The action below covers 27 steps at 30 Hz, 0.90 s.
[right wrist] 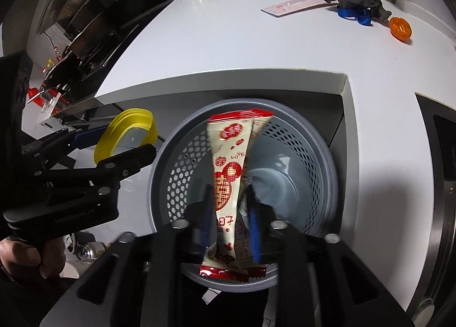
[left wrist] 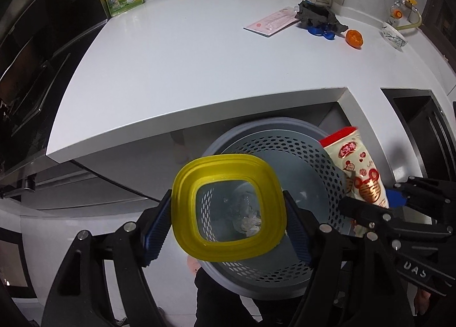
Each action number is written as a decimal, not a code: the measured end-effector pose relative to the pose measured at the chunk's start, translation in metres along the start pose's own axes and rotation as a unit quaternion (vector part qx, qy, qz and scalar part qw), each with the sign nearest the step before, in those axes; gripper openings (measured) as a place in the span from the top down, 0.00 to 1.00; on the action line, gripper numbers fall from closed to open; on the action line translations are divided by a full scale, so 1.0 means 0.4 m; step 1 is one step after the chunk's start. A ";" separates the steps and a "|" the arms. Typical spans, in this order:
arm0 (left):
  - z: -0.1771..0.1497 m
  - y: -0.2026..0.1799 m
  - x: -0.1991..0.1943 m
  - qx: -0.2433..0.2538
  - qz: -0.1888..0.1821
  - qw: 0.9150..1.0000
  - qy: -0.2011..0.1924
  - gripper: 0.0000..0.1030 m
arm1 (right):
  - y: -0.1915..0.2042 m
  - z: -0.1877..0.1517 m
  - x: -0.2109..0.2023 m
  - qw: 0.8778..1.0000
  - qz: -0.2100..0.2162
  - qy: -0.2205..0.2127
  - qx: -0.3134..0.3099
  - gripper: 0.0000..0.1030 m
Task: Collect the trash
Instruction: 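Carry the wrapper and lid over the grey bin and open both tools, then move both tools back toward the orange peel and pink box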
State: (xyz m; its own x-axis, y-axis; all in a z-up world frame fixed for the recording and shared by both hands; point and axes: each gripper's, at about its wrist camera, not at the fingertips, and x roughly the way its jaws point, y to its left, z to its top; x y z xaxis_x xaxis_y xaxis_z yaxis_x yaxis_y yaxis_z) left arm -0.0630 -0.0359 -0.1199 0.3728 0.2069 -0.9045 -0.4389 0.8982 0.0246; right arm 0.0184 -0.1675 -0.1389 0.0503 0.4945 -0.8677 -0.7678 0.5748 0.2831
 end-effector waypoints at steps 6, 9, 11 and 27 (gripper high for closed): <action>0.004 0.012 -0.001 -0.009 0.005 1.000 0.002 0.21 | -0.004 -0.002 -0.005 1.000 -0.005 -0.003 0.000 0.60; 0.007 0.017 -0.002 -0.013 0.007 1.000 0.002 0.19 | -0.010 0.001 -0.006 1.000 -0.005 -0.004 0.003 0.60; 0.008 0.020 -0.003 -0.013 0.007 1.000 0.002 0.19 | -0.012 0.004 -0.008 1.000 -0.004 -0.004 0.004 0.60; 0.031 0.014 -0.013 -0.006 0.010 1.000 -0.011 0.19 | -0.020 0.024 -0.021 1.000 -0.007 -0.016 0.006 0.60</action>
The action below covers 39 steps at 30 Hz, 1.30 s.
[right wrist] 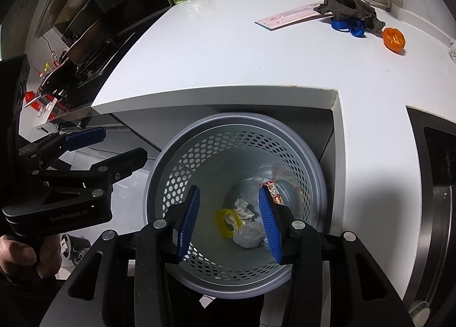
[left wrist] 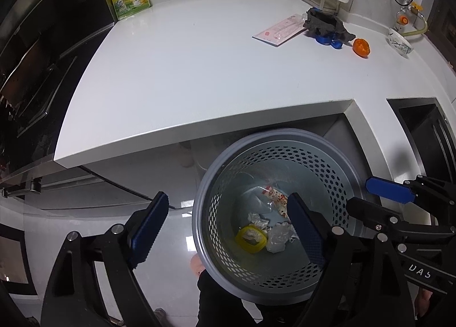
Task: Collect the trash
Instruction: 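Move both tools back toward the orange peel and pink box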
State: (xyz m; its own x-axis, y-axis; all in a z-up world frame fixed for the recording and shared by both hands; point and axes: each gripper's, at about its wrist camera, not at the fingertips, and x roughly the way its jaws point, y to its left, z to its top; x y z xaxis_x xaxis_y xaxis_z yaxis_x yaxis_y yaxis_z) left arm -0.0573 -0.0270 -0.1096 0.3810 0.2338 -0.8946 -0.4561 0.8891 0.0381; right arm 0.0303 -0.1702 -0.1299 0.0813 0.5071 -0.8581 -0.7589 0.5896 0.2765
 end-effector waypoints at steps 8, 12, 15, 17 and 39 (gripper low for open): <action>0.036 -0.011 -0.033 0.007 -0.001 1.000 -0.025 0.19 | -0.022 0.034 -0.064 0.999 -0.008 -0.043 0.002 0.60; 0.055 -0.017 -0.052 0.003 -0.004 0.999 -0.035 0.19 | -0.043 0.048 -0.102 0.998 -0.015 -0.067 0.004 0.59; 0.071 -0.022 -0.069 0.001 -0.004 0.999 -0.045 0.18 | -0.059 0.060 -0.124 0.996 -0.018 -0.085 0.006 0.59; 0.080 -0.025 -0.080 -0.001 -0.003 0.999 -0.051 0.17 | -0.072 0.068 -0.137 0.995 -0.022 -0.098 0.006 0.58; 0.372 0.065 -0.063 0.045 -0.048 0.993 -0.102 0.14 | -0.179 0.222 -0.155 0.967 -0.115 -0.178 0.139 0.56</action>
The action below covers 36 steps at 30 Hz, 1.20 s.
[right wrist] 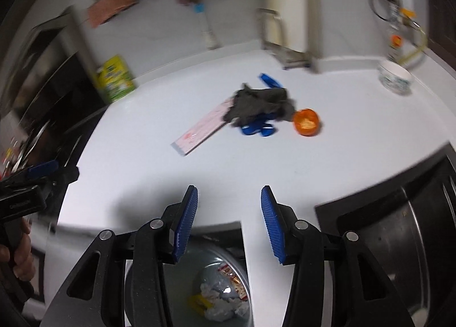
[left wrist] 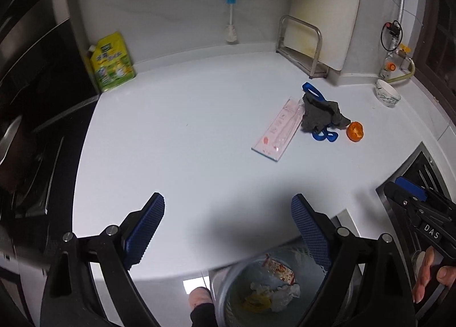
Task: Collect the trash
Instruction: 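Move both tools back toward the orange peel and pink box, then grasp the orange peel with the right tool while the left tool grasps the pink toothbrush box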
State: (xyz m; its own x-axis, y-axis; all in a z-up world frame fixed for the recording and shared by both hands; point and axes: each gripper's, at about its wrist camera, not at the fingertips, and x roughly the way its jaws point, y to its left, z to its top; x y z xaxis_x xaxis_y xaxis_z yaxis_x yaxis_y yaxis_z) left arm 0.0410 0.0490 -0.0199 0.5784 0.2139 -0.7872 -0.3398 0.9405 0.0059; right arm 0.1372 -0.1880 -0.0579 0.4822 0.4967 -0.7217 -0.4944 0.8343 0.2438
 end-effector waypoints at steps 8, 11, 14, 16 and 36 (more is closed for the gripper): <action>0.119 0.022 0.121 0.041 -0.042 0.998 -0.022 0.14 | -0.009 0.035 0.054 0.997 -0.067 -0.028 0.031 0.53; 0.144 0.004 0.179 0.050 -0.055 0.997 -0.019 0.14 | -0.030 0.046 0.085 0.995 -0.081 -0.033 0.049 0.53; 0.161 -0.026 0.234 0.059 -0.068 0.996 -0.012 0.14 | -0.055 0.062 0.107 0.993 -0.092 -0.041 0.053 0.53; 0.168 -0.045 0.260 0.064 -0.077 0.995 -0.014 0.14 | -0.075 0.073 0.120 0.993 -0.101 -0.043 0.053 0.53; 0.191 -0.128 0.444 0.098 -0.100 0.990 -0.007 0.14 | -0.192 0.146 0.274 0.990 -0.114 -0.043 0.067 0.49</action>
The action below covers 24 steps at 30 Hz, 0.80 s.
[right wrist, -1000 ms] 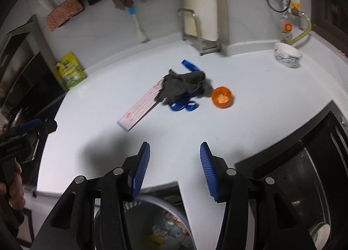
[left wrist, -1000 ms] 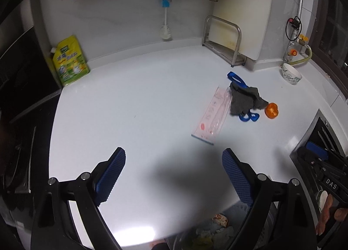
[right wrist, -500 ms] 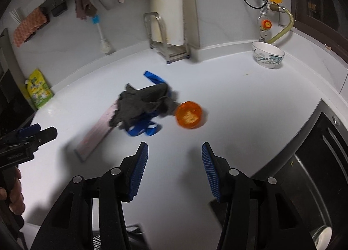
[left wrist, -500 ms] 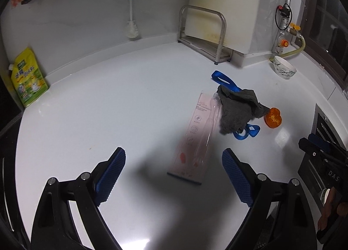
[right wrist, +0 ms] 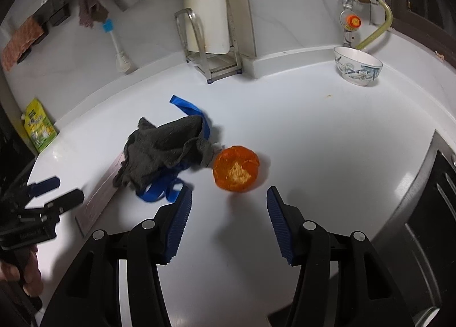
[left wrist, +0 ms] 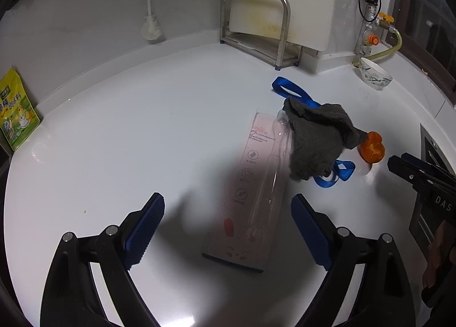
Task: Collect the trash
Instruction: 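Grasp the orange peel with the right tool while the left tool grasps the pink toothbrush box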
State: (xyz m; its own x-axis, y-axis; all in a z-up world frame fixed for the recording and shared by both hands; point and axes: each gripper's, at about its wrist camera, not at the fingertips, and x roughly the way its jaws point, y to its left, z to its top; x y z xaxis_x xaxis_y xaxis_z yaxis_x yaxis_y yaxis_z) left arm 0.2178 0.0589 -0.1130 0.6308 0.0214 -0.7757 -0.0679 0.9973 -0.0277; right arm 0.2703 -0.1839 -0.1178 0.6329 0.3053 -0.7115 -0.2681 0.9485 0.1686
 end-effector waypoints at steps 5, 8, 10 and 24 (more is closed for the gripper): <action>0.004 0.006 0.015 -0.005 -0.006 1.000 0.004 0.14 | 0.000 0.014 0.058 1.000 -0.014 0.018 0.000 0.49; 0.007 0.005 0.019 -0.005 -0.010 1.000 0.006 0.14 | -0.002 0.018 0.079 1.000 -0.014 0.023 0.008 0.49; 0.008 0.002 0.021 -0.002 -0.010 1.000 0.004 0.14 | 0.002 0.022 0.089 1.000 -0.021 0.021 0.006 0.49; 0.015 -0.017 0.043 0.003 -0.013 1.000 0.010 0.14 | 0.013 0.033 0.109 0.999 -0.035 0.008 -0.012 0.74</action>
State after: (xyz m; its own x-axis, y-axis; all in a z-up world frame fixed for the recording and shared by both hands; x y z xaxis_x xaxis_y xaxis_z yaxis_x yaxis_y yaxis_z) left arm 0.2335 0.0530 -0.1223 0.6171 -0.0067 -0.7869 -0.0466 0.9979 -0.0451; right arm 0.3063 -0.1646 -0.1390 0.6390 0.2377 -0.7315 -0.2413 0.9650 0.1028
